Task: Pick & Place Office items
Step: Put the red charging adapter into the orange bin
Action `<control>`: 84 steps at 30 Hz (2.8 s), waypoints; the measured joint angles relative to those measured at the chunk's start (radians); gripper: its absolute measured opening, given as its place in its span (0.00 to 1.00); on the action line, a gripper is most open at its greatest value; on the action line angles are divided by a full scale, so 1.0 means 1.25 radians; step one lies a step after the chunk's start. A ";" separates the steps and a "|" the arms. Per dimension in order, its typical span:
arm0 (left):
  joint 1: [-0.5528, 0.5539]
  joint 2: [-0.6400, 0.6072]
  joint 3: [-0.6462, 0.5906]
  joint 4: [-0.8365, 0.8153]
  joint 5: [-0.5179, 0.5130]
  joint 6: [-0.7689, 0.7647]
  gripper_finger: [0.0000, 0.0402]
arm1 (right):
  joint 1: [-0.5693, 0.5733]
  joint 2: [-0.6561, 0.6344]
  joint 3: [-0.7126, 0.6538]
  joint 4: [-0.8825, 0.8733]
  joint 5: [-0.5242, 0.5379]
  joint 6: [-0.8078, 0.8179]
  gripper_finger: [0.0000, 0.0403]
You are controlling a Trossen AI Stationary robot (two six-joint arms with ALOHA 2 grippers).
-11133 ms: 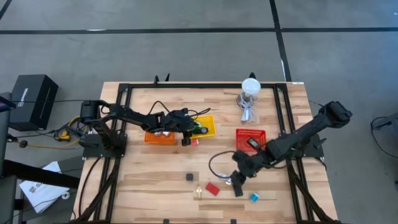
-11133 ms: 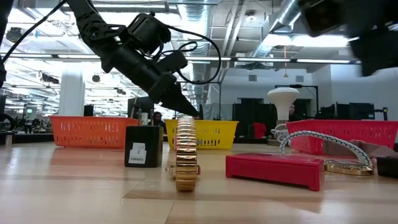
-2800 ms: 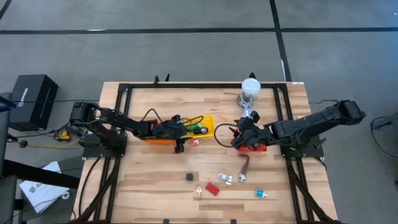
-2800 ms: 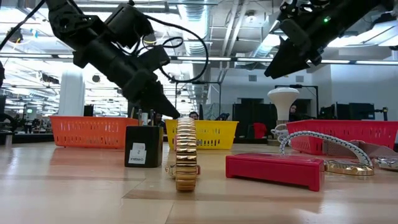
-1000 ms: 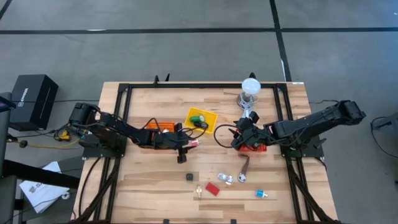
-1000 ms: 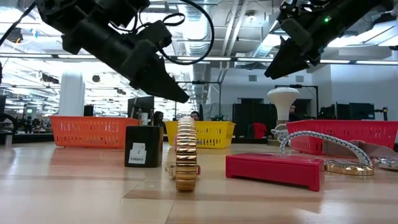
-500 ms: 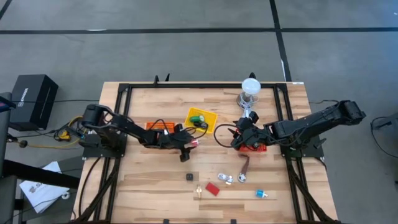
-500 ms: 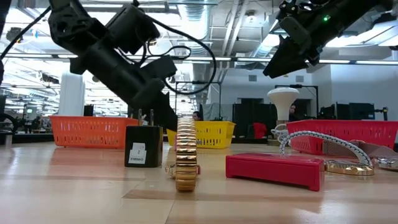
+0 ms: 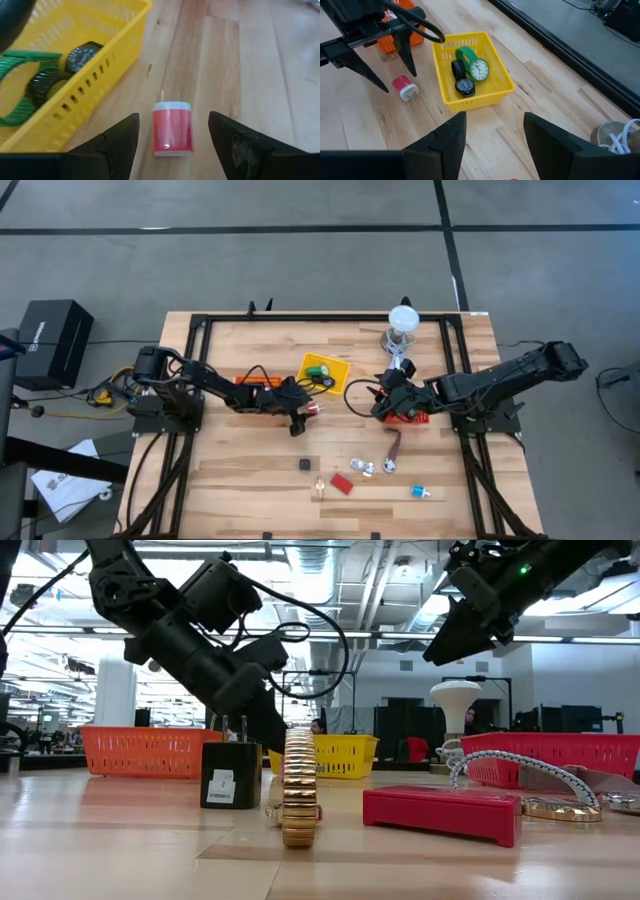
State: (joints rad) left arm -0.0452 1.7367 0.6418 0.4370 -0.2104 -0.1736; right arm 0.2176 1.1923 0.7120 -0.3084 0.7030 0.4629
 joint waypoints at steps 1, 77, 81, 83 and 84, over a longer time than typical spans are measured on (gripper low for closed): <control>0.000 0.000 0.000 0.000 0.004 0.000 0.58 | 0.000 0.000 0.000 0.000 0.000 0.000 0.47; 0.011 -0.436 0.020 -0.472 -0.076 0.027 0.36 | 0.004 0.001 -0.001 0.002 -0.001 0.000 0.47; 0.018 -0.477 -0.044 -0.480 -0.088 -0.021 0.36 | 0.009 0.001 -0.001 0.001 -0.006 0.000 0.47; 0.024 -0.488 -0.080 -0.484 -0.101 -0.052 0.36 | 0.009 0.001 0.000 0.002 -0.006 0.000 0.47; 0.025 -0.496 -0.100 -0.482 -0.103 -0.064 0.36 | 0.009 0.001 0.000 0.001 -0.006 0.000 0.47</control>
State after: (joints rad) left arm -0.0145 1.1167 0.5165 -0.1651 -0.3393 -0.2536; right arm 0.2287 1.1931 0.7115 -0.3072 0.6956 0.4633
